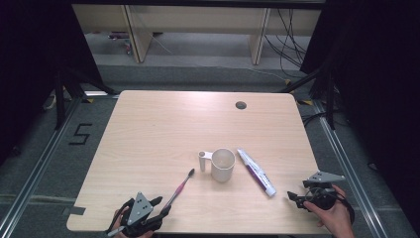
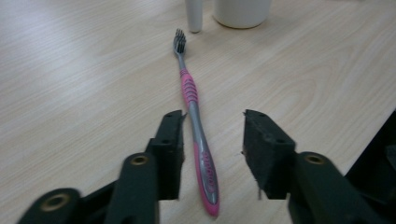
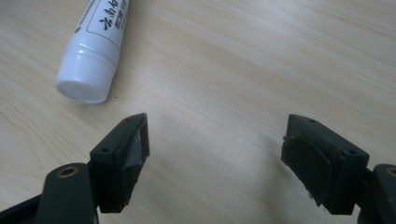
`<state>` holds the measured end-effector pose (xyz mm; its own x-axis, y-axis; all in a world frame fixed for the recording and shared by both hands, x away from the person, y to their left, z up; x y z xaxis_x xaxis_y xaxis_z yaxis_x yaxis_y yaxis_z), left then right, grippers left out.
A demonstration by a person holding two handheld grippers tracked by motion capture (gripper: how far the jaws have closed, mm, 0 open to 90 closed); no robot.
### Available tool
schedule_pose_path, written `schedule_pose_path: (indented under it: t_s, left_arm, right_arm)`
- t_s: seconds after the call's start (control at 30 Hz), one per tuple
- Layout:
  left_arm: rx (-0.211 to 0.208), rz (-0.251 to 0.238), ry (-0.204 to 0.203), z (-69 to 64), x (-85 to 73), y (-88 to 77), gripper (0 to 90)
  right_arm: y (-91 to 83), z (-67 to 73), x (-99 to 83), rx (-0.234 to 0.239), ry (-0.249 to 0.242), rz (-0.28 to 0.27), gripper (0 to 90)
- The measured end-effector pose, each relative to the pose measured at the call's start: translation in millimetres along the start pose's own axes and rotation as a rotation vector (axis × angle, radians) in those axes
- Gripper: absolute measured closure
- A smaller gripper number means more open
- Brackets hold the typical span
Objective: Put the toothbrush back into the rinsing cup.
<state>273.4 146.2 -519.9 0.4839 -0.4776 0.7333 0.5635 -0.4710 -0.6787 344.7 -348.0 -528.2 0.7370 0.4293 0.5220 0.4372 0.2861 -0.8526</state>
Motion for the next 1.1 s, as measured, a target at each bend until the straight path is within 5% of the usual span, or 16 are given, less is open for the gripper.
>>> schedule_pose_path:
  t_s: [0.1, 0.27, 0.57, 1.1]
  left_arm:
    - [-0.021, -0.016, -0.010, -2.7, 0.7, 0.8, 69.4]
    - [-0.014, 0.000, -0.024, 0.7, 1.9, 3.2, 67.2]
    - [0.010, 0.087, -0.006, 7.7, 14.5, 8.4, 66.8]
    - [-0.017, 0.224, 0.003, 6.9, 34.7, 30.0, 56.5]
  right_arm:
    - [0.3, 0.2, 0.3, 0.012, -0.009, 0.000, 23.8]
    - [0.3, 5.2, 0.2, 0.031, 0.030, 0.020, 24.0]
    - [0.4, 5.5, 0.3, 0.034, 0.027, 0.019, 24.1]
    - [0.9, 4.3, -0.1, 0.028, 0.001, 0.021, 24.2]
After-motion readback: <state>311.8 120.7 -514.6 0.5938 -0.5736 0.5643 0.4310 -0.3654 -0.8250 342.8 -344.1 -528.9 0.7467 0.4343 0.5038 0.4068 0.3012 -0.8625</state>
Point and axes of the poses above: each handheld gripper's, and its own axes: y roughly forward along the jaws, x roughly out of its top, z roughly to its left, the point moved 4 cm from there along y, roughly forward along the jaws, and after that the axes turned 9 degrees about z, right-handed, at the moved point
